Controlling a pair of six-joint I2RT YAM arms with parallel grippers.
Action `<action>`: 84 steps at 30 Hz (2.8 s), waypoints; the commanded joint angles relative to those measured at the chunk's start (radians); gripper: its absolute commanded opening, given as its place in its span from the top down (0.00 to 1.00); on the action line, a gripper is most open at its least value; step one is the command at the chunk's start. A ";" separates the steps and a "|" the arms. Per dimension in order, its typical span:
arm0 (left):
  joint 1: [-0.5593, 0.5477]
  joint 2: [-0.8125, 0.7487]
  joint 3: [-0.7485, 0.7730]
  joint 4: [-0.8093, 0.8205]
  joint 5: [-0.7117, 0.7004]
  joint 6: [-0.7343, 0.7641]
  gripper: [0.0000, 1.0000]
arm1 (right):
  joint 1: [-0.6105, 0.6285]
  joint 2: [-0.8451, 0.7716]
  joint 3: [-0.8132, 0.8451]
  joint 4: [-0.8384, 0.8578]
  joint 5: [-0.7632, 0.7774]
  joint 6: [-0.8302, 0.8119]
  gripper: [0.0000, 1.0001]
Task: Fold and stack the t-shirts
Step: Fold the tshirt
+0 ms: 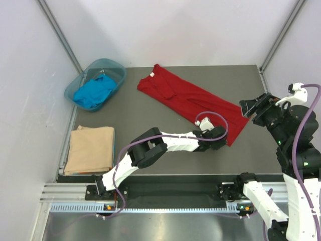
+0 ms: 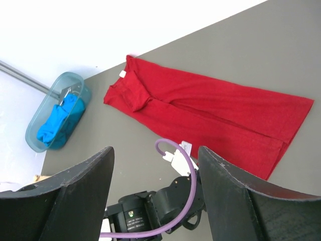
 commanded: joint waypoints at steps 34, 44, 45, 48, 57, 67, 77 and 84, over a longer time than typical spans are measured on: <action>-0.027 -0.125 -0.166 0.077 -0.015 0.012 0.60 | -0.009 0.004 -0.026 0.015 0.020 -0.060 0.31; -0.030 -0.046 -0.078 0.030 -0.018 -0.035 0.53 | -0.009 0.005 -0.023 0.026 0.012 -0.057 0.31; -0.030 -0.040 -0.056 0.017 -0.021 -0.034 0.53 | -0.009 0.008 -0.020 0.026 0.012 -0.057 0.31; -0.028 -0.017 -0.016 -0.021 -0.029 -0.029 0.52 | -0.009 0.008 -0.015 0.024 0.012 -0.058 0.31; -0.021 0.024 0.015 -0.064 -0.032 -0.043 0.57 | -0.009 0.000 0.000 0.018 0.015 -0.064 0.30; -0.015 0.061 0.018 -0.072 -0.021 -0.057 0.73 | -0.009 -0.012 0.000 0.018 0.006 -0.057 0.30; -0.005 0.043 -0.046 -0.033 -0.008 -0.043 1.00 | -0.009 -0.027 0.005 0.004 0.006 -0.058 0.30; -0.007 -0.106 -0.181 -0.029 -0.035 0.005 1.00 | -0.009 -0.007 -0.018 0.012 -0.017 -0.060 0.30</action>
